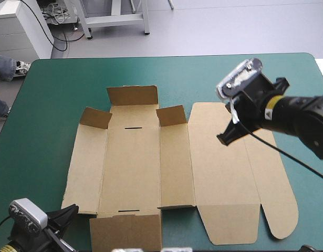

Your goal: Fold the box

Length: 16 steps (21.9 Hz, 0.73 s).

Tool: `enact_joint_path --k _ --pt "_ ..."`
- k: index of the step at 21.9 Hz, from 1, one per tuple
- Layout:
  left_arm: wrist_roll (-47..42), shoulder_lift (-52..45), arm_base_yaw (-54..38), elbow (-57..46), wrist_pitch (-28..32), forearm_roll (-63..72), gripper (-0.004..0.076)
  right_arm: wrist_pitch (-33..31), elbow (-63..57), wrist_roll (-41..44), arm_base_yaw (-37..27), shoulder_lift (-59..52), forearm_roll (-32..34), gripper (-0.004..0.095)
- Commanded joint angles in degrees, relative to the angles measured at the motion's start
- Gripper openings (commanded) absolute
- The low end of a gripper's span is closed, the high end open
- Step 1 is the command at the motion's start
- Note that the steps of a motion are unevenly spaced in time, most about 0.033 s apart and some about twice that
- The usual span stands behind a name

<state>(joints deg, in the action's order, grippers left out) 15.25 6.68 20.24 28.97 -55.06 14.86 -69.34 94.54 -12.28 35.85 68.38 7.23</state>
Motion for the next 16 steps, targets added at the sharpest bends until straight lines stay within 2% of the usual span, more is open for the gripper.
enact_joint_path --k 1,7,12,16 --pt "0.1 0.9 0.2 1.3 3.7 0.8 -0.0008 6.6 -12.9 5.4 -0.1 -9.9 0.7 -0.0019" --pt "0.1 0.9 0.2 1.3 3.7 0.8 -0.0008 17.7 -42.5 15.5 -0.1 -28.5 -0.3 -0.0019" --pt "0.1 0.9 0.2 1.3 3.7 0.8 0.0 24.4 -57.0 18.2 -0.1 -39.2 -0.5 -0.0019" --pt "0.1 0.9 0.2 1.3 3.7 1.0 0.0092 29.8 -64.1 18.6 -0.1 -47.3 -2.8 -0.002"
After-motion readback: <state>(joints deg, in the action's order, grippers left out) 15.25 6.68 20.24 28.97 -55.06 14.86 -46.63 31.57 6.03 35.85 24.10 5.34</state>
